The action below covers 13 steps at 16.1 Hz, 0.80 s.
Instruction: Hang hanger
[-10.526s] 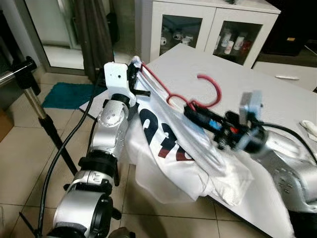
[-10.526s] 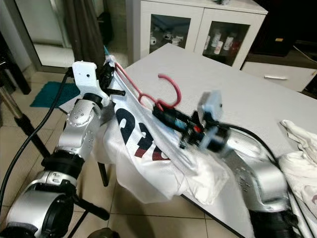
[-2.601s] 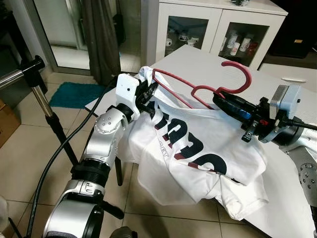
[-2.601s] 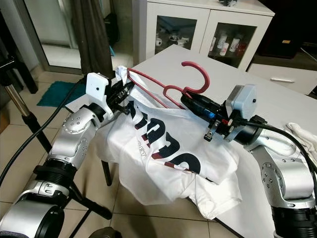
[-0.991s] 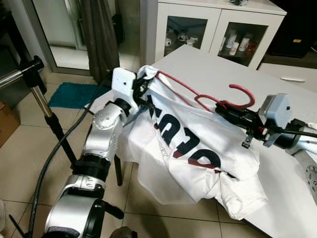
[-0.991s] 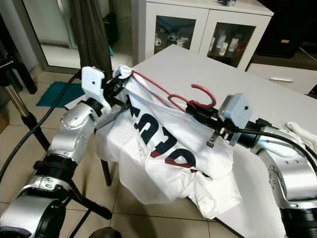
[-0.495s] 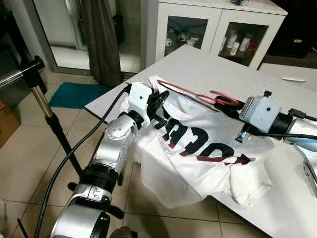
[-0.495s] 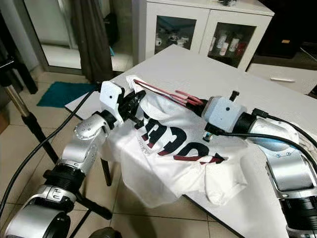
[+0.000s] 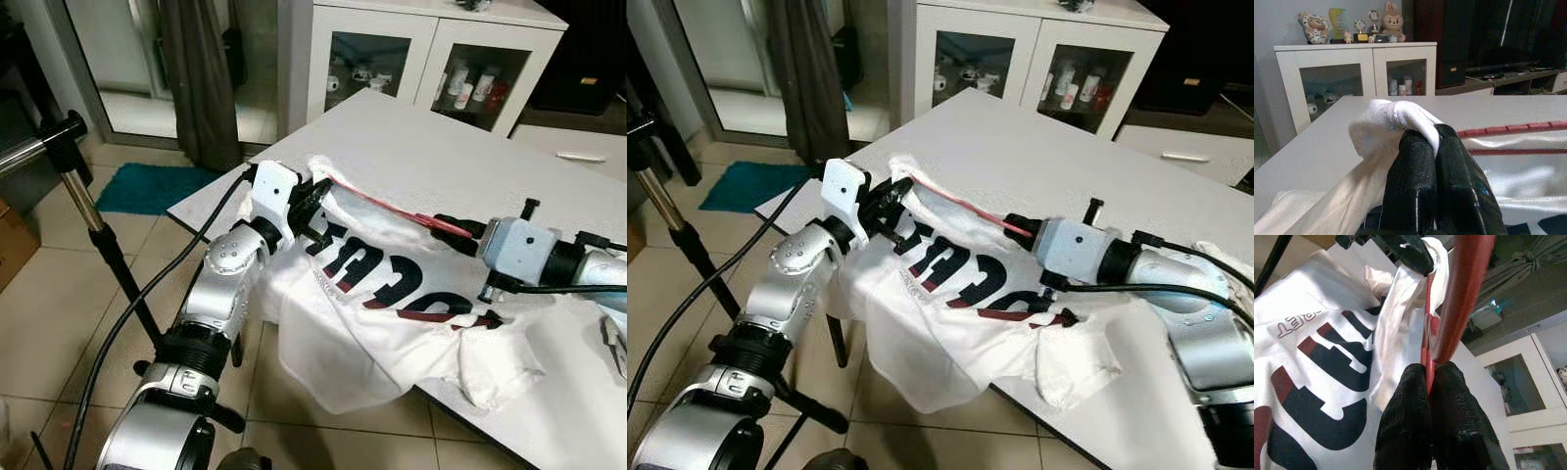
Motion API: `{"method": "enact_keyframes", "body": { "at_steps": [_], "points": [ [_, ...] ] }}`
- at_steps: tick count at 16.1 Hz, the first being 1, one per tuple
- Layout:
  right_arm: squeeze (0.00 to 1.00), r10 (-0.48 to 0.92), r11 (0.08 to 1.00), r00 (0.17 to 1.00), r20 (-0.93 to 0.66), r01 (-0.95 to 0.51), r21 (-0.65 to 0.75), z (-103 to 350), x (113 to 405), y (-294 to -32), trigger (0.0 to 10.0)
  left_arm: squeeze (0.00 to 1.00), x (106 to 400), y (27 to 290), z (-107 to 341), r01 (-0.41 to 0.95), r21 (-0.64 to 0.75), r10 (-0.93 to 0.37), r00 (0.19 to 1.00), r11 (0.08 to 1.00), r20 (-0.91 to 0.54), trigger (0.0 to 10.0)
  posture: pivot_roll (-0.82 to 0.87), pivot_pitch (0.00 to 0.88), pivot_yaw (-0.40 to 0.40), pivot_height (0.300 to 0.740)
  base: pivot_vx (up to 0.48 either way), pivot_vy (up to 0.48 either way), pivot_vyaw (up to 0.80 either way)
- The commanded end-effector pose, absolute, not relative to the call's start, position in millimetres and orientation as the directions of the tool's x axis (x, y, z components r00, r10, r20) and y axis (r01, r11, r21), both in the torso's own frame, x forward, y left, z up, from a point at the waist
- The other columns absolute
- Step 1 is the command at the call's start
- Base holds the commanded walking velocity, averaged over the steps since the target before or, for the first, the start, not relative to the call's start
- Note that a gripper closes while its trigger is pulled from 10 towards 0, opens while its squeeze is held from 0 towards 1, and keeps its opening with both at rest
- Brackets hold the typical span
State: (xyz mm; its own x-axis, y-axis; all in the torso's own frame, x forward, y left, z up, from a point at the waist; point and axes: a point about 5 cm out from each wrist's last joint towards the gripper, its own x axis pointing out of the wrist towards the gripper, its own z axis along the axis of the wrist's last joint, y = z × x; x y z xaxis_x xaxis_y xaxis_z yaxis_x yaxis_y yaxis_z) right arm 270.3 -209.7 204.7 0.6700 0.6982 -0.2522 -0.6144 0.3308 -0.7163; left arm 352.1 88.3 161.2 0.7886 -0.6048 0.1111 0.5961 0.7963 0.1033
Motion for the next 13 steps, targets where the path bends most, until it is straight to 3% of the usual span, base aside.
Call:
{"method": "enact_keyframes", "body": {
  "at_steps": [1, 5, 8, 13],
  "points": [
    [0.0, 0.702, 0.316, 0.664, -0.258, -0.614, -0.723, 207.1, 268.1, -212.8, 0.0, 0.0, 352.2, 88.2, 166.3, 0.596, 0.116, -0.607, 0.785, 0.795, 0.124, 0.0, 0.04, 0.0, -0.014, 0.723, 0.0, 0.0, 0.0],
    [0.0, 0.757, 0.353, 0.624, -0.194, -0.64, -0.682, 219.4, 261.6, -210.7, 0.0, 0.0, 352.7, 89.0, 166.4, 0.592, 0.119, -0.603, 0.788, 0.797, 0.124, 0.0, 0.04, 0.0, -0.017, 0.723, 0.0, 0.0, 0.0],
    [0.0, 0.763, 0.381, 0.621, -0.18, -0.656, -0.651, 230.3, 256.0, -223.8, 0.0, 0.0, 352.3, 92.3, 164.6, 0.585, 0.119, -0.597, 0.793, 0.802, 0.121, 0.0, 0.04, 0.0, -0.014, 0.723, 0.0, 0.0, 0.0],
    [0.0, 0.775, 0.348, 0.593, -0.217, -0.688, -0.636, 232.5, 247.9, -227.0, 0.0, 0.0, 352.3, 92.4, 163.6, 0.587, 0.121, -0.599, 0.793, 0.801, 0.115, 0.0, 0.03, 0.0, -0.009, 0.723, 0.0, 0.0, 0.0]
  ]
}}
